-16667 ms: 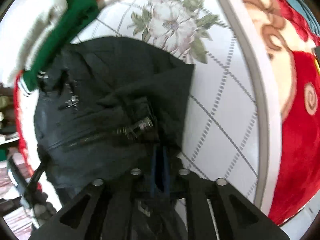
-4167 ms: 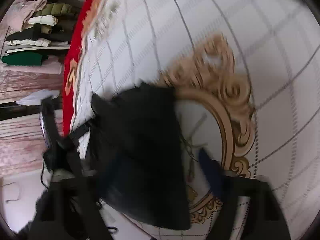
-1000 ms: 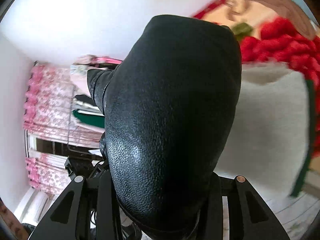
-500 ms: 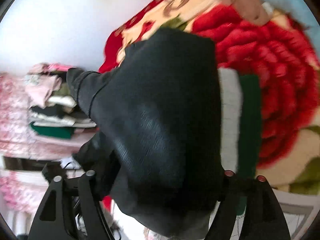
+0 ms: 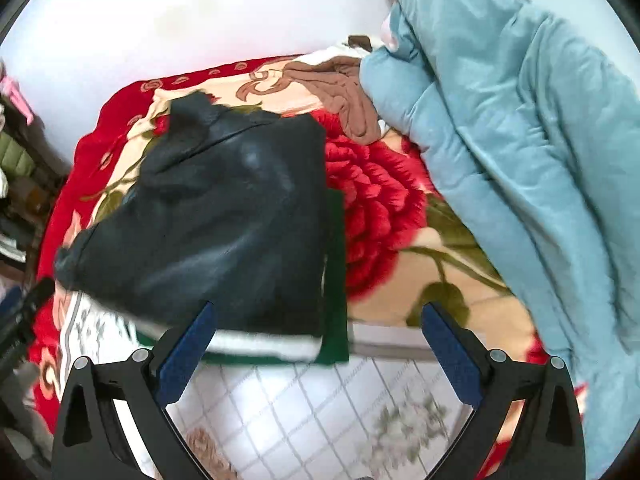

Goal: Fold large clothes

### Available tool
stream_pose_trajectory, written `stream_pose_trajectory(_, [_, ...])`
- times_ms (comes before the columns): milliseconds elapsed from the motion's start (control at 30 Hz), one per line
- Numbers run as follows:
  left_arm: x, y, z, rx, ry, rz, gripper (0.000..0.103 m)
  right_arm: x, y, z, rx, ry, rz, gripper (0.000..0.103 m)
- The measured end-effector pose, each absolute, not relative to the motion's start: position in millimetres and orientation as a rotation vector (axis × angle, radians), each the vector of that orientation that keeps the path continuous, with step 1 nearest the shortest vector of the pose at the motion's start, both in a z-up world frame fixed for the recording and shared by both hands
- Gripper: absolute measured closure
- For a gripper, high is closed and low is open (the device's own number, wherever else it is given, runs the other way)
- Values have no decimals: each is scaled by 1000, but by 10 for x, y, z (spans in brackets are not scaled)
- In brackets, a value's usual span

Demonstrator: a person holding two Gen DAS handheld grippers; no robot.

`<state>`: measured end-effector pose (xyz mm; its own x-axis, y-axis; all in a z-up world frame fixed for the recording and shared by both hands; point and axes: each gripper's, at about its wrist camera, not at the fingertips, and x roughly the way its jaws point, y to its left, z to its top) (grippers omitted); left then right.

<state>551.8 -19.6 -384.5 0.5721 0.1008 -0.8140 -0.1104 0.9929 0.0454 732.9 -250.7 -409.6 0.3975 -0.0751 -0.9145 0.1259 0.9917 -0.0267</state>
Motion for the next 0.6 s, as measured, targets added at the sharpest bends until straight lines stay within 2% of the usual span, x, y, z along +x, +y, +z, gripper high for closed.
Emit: stream_pose_trajectory(600, [3541,98,-1893,41,829,-29,2,4726,-1365,-1539,-2,917,-294,0])
